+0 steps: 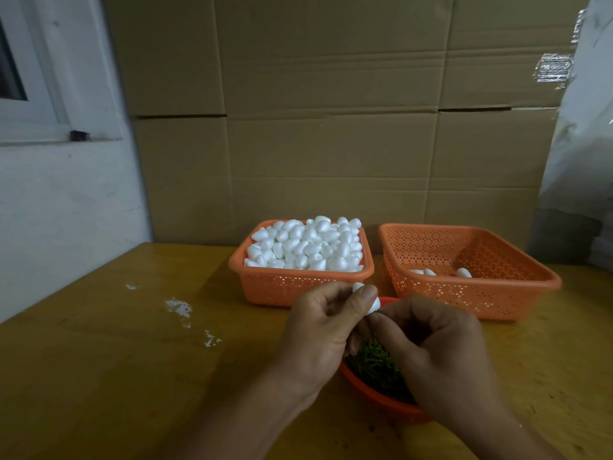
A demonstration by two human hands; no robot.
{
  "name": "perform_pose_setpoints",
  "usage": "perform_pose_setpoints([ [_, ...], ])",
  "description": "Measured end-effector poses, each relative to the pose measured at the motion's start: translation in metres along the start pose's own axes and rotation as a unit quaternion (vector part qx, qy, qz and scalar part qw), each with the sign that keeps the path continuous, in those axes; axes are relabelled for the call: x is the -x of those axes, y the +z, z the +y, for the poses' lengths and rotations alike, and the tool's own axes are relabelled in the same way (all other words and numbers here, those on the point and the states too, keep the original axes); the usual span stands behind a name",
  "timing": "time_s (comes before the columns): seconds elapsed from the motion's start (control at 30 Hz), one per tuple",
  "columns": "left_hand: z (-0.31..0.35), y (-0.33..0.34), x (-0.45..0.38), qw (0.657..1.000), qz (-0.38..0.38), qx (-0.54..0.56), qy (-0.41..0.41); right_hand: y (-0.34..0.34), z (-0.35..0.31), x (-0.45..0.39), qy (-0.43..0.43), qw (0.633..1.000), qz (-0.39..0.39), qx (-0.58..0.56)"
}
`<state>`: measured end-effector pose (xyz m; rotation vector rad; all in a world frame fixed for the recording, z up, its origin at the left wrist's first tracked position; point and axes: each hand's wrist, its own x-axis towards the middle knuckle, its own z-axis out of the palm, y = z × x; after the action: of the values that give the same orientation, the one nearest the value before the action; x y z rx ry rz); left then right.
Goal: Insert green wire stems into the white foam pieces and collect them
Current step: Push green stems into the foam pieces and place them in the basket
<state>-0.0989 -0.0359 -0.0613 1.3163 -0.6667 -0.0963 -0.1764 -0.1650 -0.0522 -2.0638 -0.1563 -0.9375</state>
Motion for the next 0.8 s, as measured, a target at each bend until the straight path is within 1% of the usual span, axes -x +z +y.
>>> perform_pose_setpoints([
  [0.1,-0.0017,-0.0001,0.0,1.0,0.009,-0.014,0.004,0.0007,0.0013,0.0014,-0.003,1.0,0.004,-0.003],
  [0.27,-0.0002,-0.0015,0.0001,0.999,0.003,-0.04,0.012,0.0032,0.0043,0.002,0.0,1.0,0.015,-0.001],
  [0.4,0.0011,-0.0012,0.0014,0.999,-0.005,-0.032,0.013,0.0013,0.0032,0.0026,-0.014,1.0,0.002,0.005],
  [0.63,0.0025,-0.0016,0.0022,0.999,-0.014,-0.035,0.011,0.0032,0.0032,0.0034,-0.015,1.0,0.005,-0.001],
  [0.8,0.0018,-0.0007,0.0021,0.999,-0.01,-0.03,0.01,0.0039,0.0025,0.003,-0.04,0.999,-0.001,-0.017],
])
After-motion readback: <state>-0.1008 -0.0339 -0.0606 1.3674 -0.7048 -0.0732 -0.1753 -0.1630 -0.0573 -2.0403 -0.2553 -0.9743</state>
